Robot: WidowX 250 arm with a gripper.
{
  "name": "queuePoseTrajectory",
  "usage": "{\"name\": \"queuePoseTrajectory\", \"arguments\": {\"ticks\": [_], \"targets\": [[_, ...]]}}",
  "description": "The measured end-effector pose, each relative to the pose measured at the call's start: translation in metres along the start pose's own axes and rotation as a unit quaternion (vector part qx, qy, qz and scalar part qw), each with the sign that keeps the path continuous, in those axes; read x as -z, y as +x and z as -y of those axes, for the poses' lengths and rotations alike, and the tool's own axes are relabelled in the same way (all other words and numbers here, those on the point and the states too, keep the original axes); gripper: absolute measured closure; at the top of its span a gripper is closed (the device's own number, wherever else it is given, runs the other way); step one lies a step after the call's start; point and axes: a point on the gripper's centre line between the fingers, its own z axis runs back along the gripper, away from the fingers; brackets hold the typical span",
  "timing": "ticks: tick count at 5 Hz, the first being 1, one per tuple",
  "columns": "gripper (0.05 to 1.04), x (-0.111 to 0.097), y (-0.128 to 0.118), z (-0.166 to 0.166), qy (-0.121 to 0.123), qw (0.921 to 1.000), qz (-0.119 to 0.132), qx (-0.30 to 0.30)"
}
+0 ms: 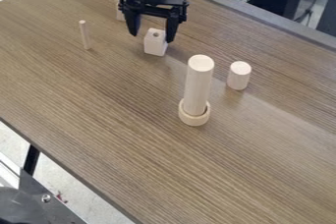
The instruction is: Put the cube with hole to the top of the cube
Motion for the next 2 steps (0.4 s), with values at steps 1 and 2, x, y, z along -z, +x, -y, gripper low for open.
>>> {"name": "queuePoseTrajectory", "arguments": {"ticks": [1, 2], "targets": [[0.268, 0.0063, -0.0005, -0.0017, 0.006, 1.0000, -0.003, -0.004], [0.495, 0.0147, 0.0001, -0.0038, 0.013, 0.9999, -0.004, -0.006]]}}
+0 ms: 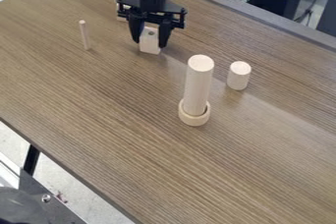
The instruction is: Put the cube with hole to the top of the cube
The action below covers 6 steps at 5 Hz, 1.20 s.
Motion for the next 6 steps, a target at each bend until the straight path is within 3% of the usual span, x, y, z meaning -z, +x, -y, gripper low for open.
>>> {"name": "queuePoseTrajectory", "arguments": {"ticks": [3, 5, 6], "targets": [[0.496, -0.001, -0.001, -0.007, 0.005, 0.9998, -0.004, 0.017], [0.496, -0.043, 0.021, -0.008, 0.008, 0.9984, 0.036, 0.043], [0.496, -0.052, 0.029, -0.013, 0.003, 0.9984, 0.044, 0.036]]}}
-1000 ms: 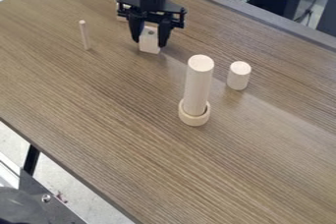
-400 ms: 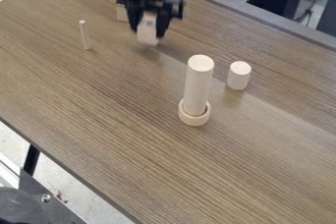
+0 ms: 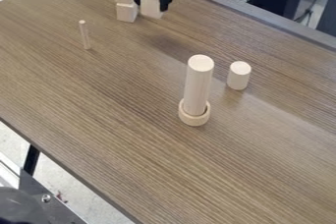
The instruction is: Put the cube with hole to the top of the cube
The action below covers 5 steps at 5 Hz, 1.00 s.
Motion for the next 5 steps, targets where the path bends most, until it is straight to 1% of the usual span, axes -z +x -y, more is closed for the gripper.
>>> {"name": "queuePoseTrajectory", "arguments": {"ticks": [1, 3, 4, 5], "targets": [[0.496, -0.011, 0.011, -0.013, 0.009, 0.9998, 0.013, -0.010], [0.496, -0.031, 0.030, -0.034, 0.016, 0.9985, 0.040, -0.032], [0.496, -0.031, 0.035, -0.041, 0.013, 0.9983, 0.038, -0.042], [0.496, -0.026, 0.039, -0.050, 0.016, 0.9980, 0.033, -0.051]]}}
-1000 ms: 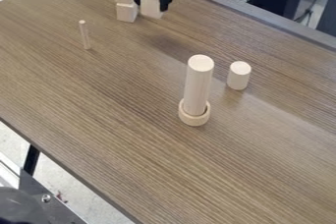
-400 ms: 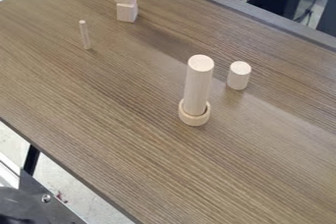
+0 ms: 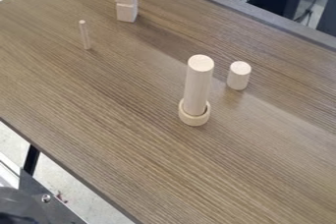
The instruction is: Put the cube with hole to the top of the cube
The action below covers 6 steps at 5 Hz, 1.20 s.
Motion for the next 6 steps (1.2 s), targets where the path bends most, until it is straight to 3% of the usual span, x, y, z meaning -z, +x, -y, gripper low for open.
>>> {"name": "queuePoseTrajectory", "arguments": {"ticks": [6], "targets": [[0.496, 0.021, 0.013, -0.015, 0.006, 0.9997, -0.018, -0.018]]}}
